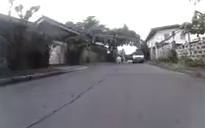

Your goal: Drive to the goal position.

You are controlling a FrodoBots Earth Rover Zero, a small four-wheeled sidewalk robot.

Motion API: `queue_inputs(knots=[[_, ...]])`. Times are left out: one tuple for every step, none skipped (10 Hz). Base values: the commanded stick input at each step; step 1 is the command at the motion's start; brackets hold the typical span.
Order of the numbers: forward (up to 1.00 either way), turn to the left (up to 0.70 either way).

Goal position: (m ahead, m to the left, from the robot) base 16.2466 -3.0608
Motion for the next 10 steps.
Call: queue_inputs(knots=[[1.00,-0.36],[1.00,-0.36],[1.00,-0.36],[1.00,-0.36],[1.00,-0.36],[1.00,-0.36],[1.00,-0.36],[1.00,-0.36],[1.00,-0.36],[1.00,-0.36]])
